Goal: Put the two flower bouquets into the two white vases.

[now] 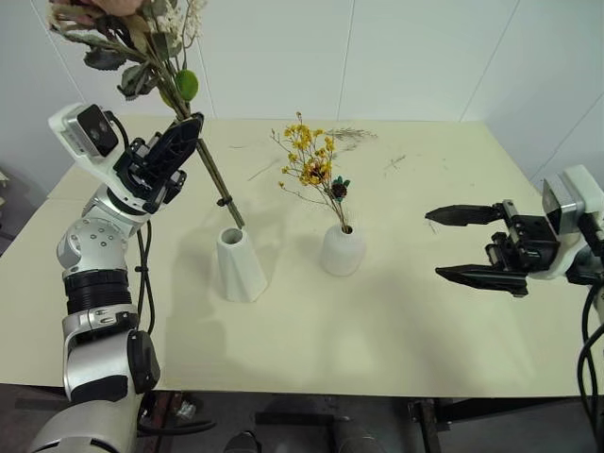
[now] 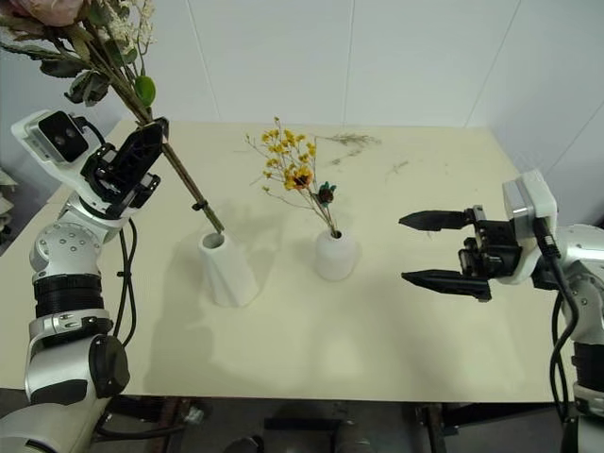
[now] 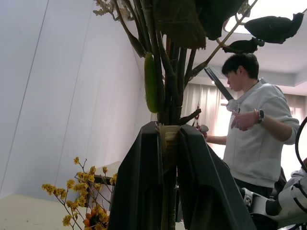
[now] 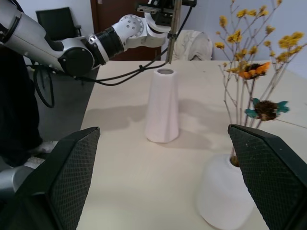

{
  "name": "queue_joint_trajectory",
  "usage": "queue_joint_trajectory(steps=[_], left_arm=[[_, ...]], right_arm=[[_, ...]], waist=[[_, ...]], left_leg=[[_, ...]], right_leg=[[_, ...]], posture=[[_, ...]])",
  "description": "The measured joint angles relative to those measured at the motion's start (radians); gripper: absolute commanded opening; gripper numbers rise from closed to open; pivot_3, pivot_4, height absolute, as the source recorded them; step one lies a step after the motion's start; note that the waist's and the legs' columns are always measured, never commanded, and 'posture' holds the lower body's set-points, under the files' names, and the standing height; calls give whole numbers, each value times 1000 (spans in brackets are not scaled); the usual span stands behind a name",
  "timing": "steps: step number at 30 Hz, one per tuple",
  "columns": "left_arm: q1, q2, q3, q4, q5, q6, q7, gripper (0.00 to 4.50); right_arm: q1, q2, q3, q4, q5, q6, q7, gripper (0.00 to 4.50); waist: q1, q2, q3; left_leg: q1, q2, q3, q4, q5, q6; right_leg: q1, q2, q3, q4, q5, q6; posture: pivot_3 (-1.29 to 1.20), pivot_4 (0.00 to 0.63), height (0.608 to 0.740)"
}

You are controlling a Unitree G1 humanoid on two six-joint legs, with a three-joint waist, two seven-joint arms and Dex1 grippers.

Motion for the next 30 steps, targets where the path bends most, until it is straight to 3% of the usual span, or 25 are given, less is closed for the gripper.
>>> queue_joint_trajectory(steps=[30], left_arm=[[-13,39,-46,72,108,-92,-47,138]], right_arm=[[58,-19,-12,-2,-22,-6,-19,4500]], waist=[[0,0,0]], left_leg=[[1,0,0,0,0,0]], right_leg=[[1,0,0,0,0,0]], posture=[[0,150,740]])
